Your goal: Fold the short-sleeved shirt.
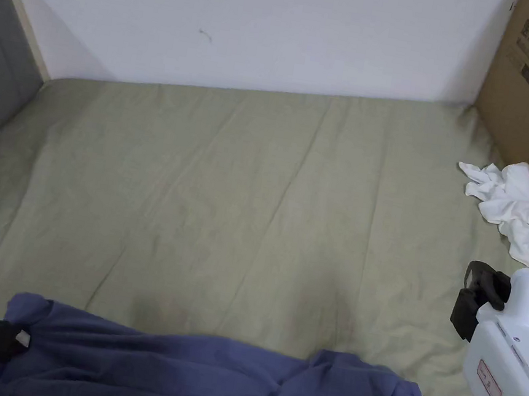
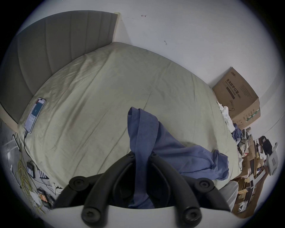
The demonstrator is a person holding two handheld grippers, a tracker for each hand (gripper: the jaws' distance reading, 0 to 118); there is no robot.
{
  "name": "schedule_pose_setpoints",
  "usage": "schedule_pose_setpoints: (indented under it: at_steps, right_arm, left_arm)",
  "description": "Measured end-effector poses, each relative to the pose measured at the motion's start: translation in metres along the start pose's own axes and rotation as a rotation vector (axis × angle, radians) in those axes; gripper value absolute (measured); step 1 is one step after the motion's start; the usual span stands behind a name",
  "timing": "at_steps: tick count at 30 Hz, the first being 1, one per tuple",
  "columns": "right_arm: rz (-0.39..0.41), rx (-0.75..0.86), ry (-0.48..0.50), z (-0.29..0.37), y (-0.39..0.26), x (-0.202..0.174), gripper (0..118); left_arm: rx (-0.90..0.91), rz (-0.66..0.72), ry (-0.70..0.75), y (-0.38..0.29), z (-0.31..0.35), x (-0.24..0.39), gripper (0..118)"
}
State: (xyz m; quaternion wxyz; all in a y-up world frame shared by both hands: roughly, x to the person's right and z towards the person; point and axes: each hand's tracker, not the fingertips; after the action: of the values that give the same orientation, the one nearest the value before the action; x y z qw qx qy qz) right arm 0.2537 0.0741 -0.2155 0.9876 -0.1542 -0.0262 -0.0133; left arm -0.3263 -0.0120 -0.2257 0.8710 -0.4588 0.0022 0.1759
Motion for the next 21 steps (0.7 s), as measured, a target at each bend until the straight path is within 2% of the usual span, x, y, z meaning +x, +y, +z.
schedule_pose_setpoints:
  at_steps: [7, 12, 21]
  right_arm:
    - [-0.006, 0.005, 0.013, 0.01, -0.001, 0.011, 3]
    - [-0.009, 0.015, 0.011, 0.021, -0.001, 0.023, 3]
    - [-0.017, 0.022, -0.023, 0.033, -0.003, 0.043, 3]
  left_arm:
    - [-0.042, -0.071, -0.109, -0.004, -0.005, 0.094, 13]
    - [-0.11, -0.143, -0.155, -0.01, -0.045, 0.15, 13]
    - [-0.287, -0.328, -0.086, -0.059, -0.13, 0.231, 13]
